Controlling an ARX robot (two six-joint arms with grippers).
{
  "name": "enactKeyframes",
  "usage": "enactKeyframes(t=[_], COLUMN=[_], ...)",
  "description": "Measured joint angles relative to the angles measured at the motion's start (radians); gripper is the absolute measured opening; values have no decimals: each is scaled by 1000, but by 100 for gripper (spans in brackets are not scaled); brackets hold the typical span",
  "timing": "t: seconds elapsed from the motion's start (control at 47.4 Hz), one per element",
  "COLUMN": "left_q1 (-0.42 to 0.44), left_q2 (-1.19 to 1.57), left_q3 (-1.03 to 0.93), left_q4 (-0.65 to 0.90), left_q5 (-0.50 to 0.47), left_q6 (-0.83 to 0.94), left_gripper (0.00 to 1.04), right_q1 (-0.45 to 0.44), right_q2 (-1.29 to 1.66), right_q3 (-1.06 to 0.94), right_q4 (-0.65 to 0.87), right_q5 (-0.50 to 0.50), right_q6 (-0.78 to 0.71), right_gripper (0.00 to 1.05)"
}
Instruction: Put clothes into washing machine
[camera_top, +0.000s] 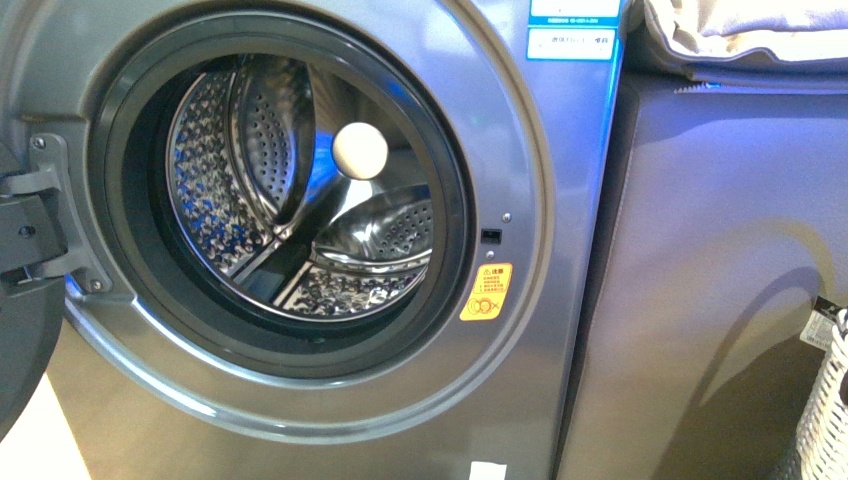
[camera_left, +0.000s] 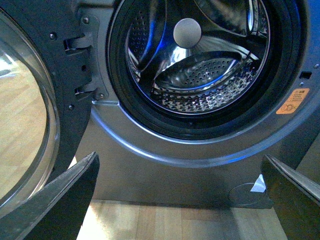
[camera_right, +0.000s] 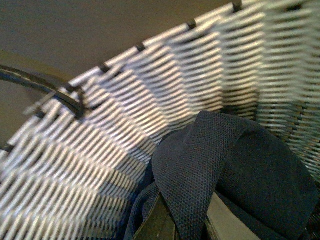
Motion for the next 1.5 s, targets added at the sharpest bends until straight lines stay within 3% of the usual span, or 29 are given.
enactKeyframes(t=[0.337, 0.78, 1.181, 1.497], left_q1=[0, 0, 0, 0], left_q2=[0, 0, 0, 0], left_q3=[0, 0, 0, 0], left_q4=[0, 0, 0, 0], left_q5=[0, 0, 0, 0], left_q6=[0, 0, 0, 0], left_gripper=[98, 98, 98, 98], right_q1=[14, 41, 313, 704], right_q2=[-319, -430, -423, -279], right_q3=[47, 475, 1048, 1462], right_q4=[-59, -251, -491, -795], right_q5=[-73, -75, 31, 218], right_q6=[106, 153, 142, 16], right_gripper=[3, 3, 3, 3])
